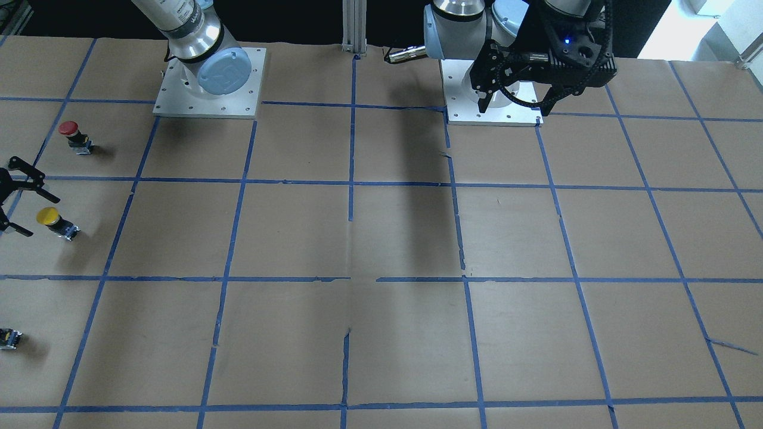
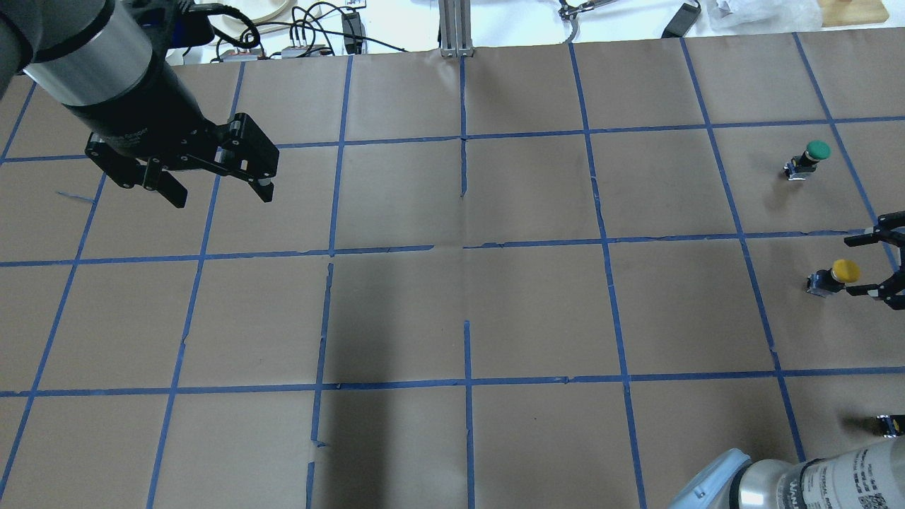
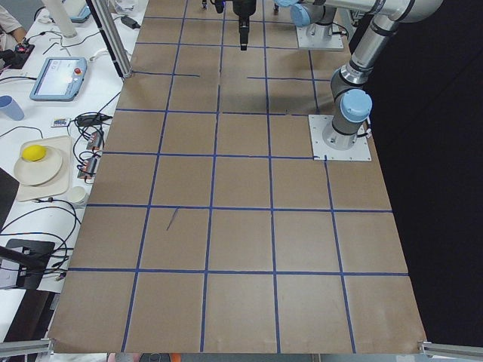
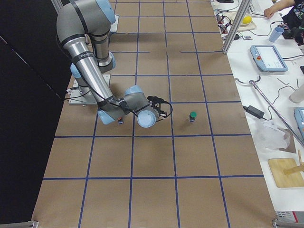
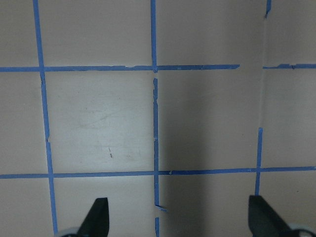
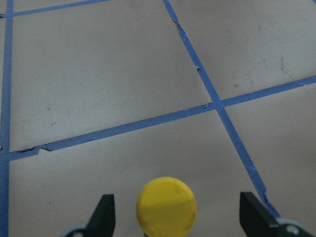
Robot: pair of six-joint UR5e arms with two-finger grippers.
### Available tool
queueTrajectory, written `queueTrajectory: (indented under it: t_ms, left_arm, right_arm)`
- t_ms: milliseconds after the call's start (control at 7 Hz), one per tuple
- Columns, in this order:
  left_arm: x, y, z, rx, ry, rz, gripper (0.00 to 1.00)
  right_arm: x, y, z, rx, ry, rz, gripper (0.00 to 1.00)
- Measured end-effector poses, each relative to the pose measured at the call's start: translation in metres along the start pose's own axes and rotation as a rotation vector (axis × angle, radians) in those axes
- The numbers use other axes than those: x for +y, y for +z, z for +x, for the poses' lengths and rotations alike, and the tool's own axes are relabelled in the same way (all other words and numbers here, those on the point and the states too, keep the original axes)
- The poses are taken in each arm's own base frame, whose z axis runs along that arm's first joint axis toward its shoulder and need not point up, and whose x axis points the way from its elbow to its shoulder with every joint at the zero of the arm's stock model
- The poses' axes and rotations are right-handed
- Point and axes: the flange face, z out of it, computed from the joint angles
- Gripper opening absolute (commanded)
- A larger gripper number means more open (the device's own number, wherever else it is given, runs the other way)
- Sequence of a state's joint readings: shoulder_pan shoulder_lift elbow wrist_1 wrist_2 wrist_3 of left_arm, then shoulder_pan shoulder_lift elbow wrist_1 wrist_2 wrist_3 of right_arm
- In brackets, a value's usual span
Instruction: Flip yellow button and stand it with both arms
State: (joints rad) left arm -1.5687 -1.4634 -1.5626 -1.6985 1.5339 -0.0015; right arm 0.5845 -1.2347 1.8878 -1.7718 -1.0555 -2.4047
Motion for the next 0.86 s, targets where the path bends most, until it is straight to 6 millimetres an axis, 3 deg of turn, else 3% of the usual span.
queueTrajectory:
  t_ms: [429,571,714,857]
  left_arm:
    - [0.000,-0.001,0.000,0.000,-0.001,0.003,1.00]
    - [0.000,-0.001,0.000,0.001,-0.001,0.003,1.00]
    - [0.000,-0.001,0.000,0.000,-0.002,0.003,1.00]
    - [0.000,-0.001,0.000,0.000,-0.002,0.003,1.00]
  right_arm:
    - [-0.016,-0.031,0.006,0.021,0.079,-0.071,0.98]
    - [-0.035,-0.049,0.005,0.042,0.140,-0.111,0.99]
    - [-0.066,-0.067,0.002,0.072,0.225,-0.159,0.99]
    - [-0.108,-0.078,-0.001,0.097,0.324,-0.219,1.00]
